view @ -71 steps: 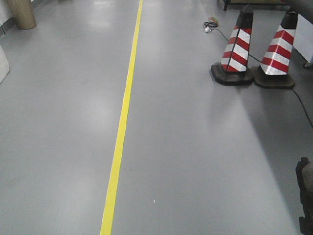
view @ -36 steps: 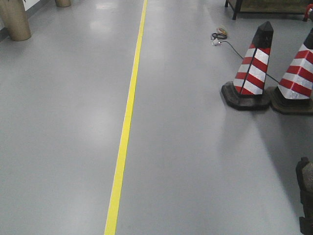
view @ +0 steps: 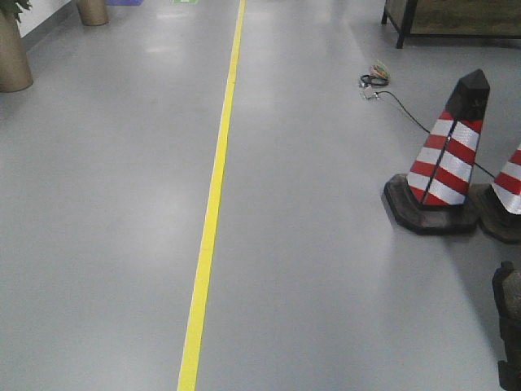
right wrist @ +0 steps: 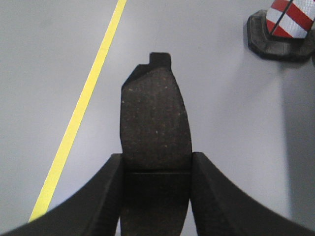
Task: Move and align brake pads A on conveyor
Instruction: 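Drive past the striped cones toward the dark grey conveyor belt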
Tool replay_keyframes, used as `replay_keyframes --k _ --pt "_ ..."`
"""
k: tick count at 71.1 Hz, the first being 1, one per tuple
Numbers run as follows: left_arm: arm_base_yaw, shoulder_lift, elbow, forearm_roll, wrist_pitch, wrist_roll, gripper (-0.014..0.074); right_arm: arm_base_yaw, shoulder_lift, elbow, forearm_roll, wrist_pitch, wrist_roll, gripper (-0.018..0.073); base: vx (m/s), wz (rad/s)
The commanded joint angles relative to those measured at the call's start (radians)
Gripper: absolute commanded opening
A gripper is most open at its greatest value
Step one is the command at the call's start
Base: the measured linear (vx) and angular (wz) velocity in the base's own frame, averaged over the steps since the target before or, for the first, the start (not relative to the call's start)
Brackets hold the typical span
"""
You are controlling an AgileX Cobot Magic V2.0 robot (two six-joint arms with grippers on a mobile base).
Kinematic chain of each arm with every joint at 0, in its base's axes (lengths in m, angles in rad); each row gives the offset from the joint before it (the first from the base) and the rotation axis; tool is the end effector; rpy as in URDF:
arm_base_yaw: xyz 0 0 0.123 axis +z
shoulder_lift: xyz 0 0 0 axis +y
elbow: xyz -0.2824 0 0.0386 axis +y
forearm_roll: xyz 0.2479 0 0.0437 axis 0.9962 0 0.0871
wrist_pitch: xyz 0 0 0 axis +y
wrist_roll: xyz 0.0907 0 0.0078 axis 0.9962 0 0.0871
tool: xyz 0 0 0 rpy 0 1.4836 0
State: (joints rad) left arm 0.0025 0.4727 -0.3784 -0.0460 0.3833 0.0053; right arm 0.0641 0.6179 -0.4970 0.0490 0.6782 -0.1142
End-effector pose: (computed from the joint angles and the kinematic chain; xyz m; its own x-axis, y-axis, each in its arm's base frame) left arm 0.1012 -0.0013 0.2714 -0.3805 -0.0383 -0.9240 -0.0008 0.9992 -0.0411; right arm 0.1120 0.0100 0.2720 -0.6430 -0.1174 -0.7568 -0.1365 0.9899 -0.0375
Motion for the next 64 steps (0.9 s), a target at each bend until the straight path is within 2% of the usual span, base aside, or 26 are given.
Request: replay_keyframes --k 1,64 --pt "-0.007 0.0 -0.028 -0.004 -0.096 0.001 0.0097 0.001 0.001 -0.031 0.003 -0.078 -0.008 0.0159 0.72 -0.01" --pt "-0.007 0.0 -0.028 -0.004 -0.097 0.001 0.0097 0.001 0.001 -0.031 0.003 -0.078 -0.008 0.0159 0.63 -0.04"
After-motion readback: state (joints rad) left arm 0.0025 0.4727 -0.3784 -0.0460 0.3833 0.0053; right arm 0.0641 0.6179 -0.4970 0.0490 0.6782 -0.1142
